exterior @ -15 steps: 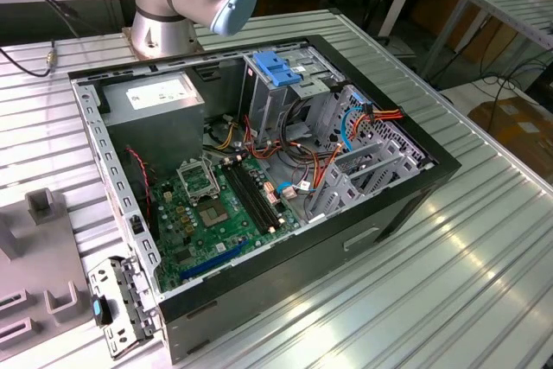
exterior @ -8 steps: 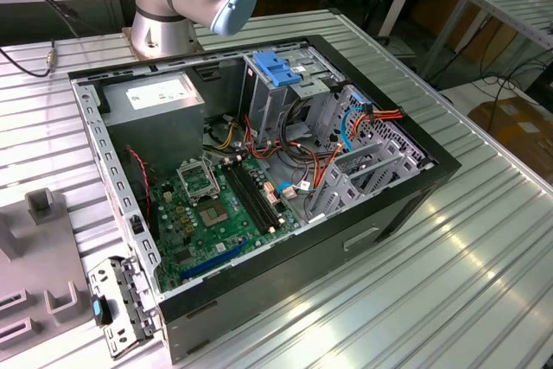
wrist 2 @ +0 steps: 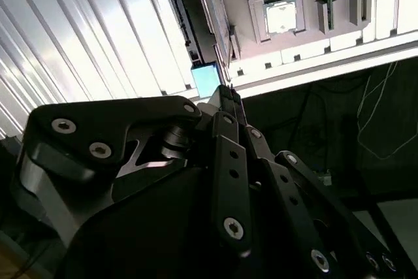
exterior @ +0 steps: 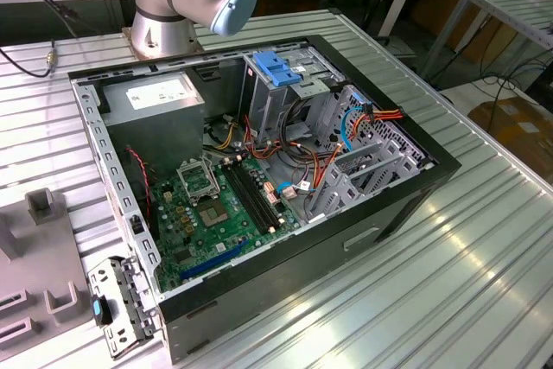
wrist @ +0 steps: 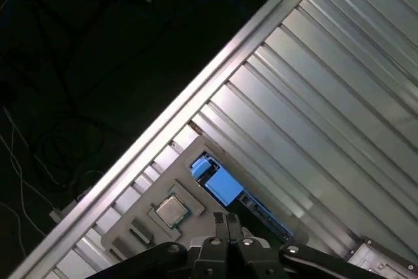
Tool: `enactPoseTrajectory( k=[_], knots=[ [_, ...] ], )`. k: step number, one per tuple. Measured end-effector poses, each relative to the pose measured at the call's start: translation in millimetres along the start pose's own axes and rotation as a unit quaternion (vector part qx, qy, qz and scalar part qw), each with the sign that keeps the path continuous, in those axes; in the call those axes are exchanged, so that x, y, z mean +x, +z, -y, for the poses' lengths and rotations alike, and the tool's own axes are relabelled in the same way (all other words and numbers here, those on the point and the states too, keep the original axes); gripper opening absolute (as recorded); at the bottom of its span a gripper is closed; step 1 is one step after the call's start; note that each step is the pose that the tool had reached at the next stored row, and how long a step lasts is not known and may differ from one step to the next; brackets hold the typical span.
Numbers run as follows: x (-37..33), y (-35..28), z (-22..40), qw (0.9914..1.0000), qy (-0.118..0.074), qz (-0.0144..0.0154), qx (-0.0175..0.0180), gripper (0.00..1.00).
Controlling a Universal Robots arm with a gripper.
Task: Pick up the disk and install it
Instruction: 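Pick up the disk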
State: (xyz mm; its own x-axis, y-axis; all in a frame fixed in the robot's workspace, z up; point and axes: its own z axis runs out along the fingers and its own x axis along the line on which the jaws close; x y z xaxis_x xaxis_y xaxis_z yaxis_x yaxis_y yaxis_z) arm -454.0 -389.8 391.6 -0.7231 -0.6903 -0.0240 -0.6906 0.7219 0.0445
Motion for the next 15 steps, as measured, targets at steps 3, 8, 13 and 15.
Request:
enactPoseTrajectory(
  k=[3, 8, 13, 15],
  knots=[
    [0.0, 0.1, 0.0, 0.99952, -0.031, -0.0014, -0.0007, 0.11],
    [0.0, 0.3, 0.0, 0.99613, -0.088, -0.0039, -0.0021, 0.11],
    [0.0, 0.5, 0.0, 0.98891, -0.148, -0.0066, -0.0036, 0.11],
    [0.0, 0.6, 0.0, 0.98666, -0.163, -0.0072, -0.0039, 0.11]
  ],
)
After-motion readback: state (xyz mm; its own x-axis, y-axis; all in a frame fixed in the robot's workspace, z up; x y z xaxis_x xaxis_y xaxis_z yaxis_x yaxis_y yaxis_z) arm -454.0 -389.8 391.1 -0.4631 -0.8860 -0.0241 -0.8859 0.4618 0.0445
